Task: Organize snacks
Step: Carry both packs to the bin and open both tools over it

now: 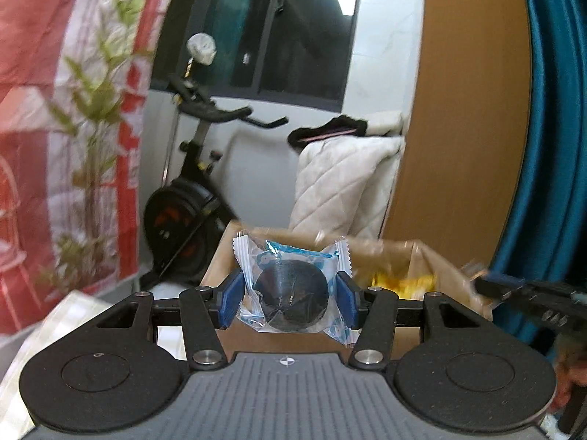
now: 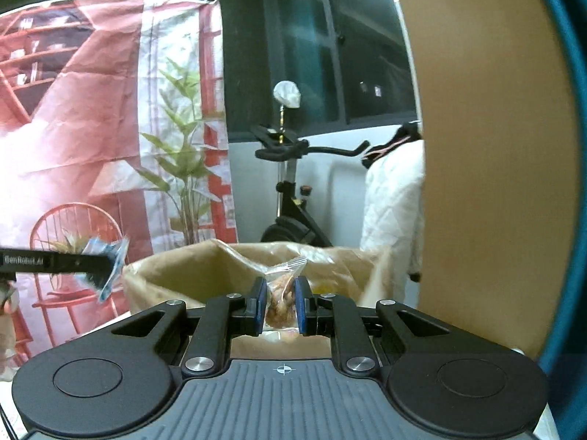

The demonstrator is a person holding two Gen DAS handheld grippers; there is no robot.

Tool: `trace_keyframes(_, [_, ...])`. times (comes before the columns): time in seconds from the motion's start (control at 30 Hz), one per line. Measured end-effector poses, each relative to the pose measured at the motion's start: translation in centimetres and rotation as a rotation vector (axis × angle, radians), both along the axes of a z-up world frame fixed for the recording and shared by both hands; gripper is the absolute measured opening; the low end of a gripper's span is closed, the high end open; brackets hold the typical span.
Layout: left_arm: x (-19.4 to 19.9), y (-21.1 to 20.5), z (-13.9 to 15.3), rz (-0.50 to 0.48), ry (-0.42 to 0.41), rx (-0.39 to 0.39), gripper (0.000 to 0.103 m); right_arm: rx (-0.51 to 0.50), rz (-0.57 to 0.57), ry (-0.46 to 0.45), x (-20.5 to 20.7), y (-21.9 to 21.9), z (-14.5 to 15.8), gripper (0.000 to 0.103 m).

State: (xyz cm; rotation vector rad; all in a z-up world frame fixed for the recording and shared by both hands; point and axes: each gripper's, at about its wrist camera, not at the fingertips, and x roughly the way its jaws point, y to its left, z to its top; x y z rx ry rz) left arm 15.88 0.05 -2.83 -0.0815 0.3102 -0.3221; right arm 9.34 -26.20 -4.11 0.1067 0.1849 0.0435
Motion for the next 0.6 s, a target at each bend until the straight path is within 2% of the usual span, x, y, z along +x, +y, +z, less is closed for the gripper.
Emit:
trace_keyframes(0.2, [5.4,-2.9,0.4,-0.030,0.046,0.064,0.056,0.000,-0.021,0.099,5.3,0.9,-0.4,0.015])
trace_keyframes(0.33, [8.0,-3.5,-0.6,-0.034,0.104,0.073,0.059,-0.006,-0.047,0.154,6.3,1.6,-1.5,0.017])
trace_keyframes(0.43, [8.4,-3.4,-1.3,-0.020,0.126,0.098,0.061,-0.029,-0.060,0.159,6.1,2.4,-2.0,0.032])
trace_keyframes(0.6, [6.8,-2.2,-1.3,-0.019,0.120,0.104,0.068,-0.025,-0.070,0.156,4.9,3.0,-1.8,0.044])
